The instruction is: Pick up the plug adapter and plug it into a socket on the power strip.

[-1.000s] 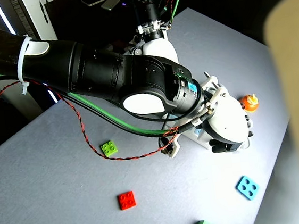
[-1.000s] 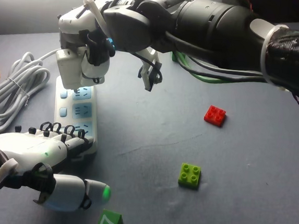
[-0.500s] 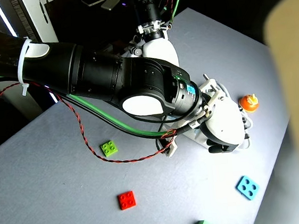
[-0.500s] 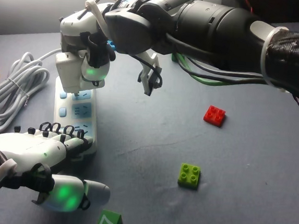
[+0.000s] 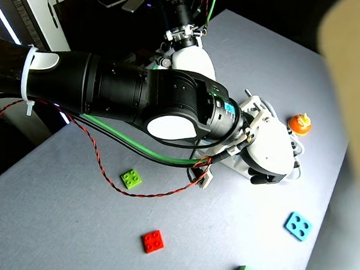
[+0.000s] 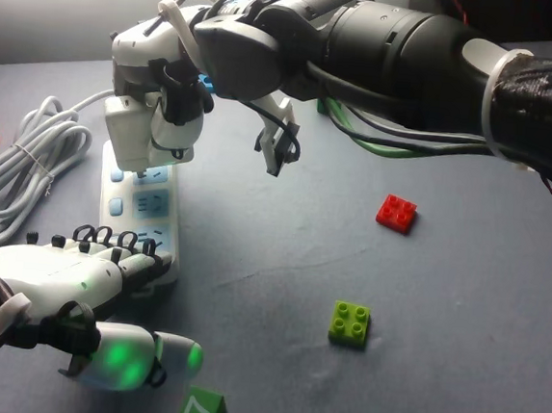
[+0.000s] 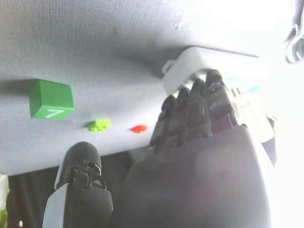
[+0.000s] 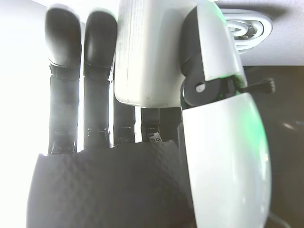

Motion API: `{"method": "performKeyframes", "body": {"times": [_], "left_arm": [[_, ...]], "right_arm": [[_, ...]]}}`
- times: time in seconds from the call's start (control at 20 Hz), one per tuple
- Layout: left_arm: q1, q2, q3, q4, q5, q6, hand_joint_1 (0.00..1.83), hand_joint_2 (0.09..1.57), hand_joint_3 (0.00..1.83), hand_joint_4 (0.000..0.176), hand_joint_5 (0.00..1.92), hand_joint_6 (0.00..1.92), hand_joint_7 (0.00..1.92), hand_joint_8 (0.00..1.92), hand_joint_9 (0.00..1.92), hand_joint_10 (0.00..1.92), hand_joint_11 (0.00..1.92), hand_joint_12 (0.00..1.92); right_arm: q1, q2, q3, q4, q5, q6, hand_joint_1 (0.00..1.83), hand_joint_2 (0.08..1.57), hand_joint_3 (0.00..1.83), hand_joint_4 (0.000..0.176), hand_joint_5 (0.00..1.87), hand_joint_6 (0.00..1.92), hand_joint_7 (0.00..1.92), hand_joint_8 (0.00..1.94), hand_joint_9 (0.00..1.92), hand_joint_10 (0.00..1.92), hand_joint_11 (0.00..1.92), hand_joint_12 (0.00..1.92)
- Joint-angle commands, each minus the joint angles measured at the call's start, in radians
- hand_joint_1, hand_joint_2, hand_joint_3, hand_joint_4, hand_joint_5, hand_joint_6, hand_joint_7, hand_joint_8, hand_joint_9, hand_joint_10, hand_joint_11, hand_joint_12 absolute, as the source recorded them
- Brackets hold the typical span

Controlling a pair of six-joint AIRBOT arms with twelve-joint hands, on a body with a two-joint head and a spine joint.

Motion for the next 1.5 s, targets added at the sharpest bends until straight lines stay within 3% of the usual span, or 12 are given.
{"method": "performKeyframes", "body": {"times": [0.0,1.05,1.45], "left_arm": [[0.011,-0.007,-0.001,-0.029,-0.046,-0.006,0.0,1.15,0.0,0.0,0.0,0.0,0.0,0.0,0.0,0.0,0.0,0.0],[0.014,-0.006,0.003,-0.024,-0.043,-0.006,0.0,1.15,0.0,0.0,0.01,0.0,0.02,0.0,0.01,0.0,0.0,0.0],[0.015,-0.005,0.004,-0.024,-0.041,-0.006,0.0,1.15,0.0,0.0,0.03,0.0,0.04,0.0,0.03,0.0,0.0,0.0]], "right_arm": [[0.009,0.005,0.005,0.005,0.122,-0.004,1.26,1.13,0.0,0.0,0.87,0.99,1.03,1.11,0.96,1.02,0.83,1.42],[-0.001,0.0,0.008,0.006,0.111,-0.036,1.26,1.13,0.0,0.0,0.88,0.97,1.05,1.08,1.0,0.97,0.87,1.38],[0.0,-0.001,0.008,0.006,0.112,-0.053,1.25,1.13,0.0,0.0,0.88,0.99,1.03,1.11,0.95,1.03,0.79,1.46]]}}
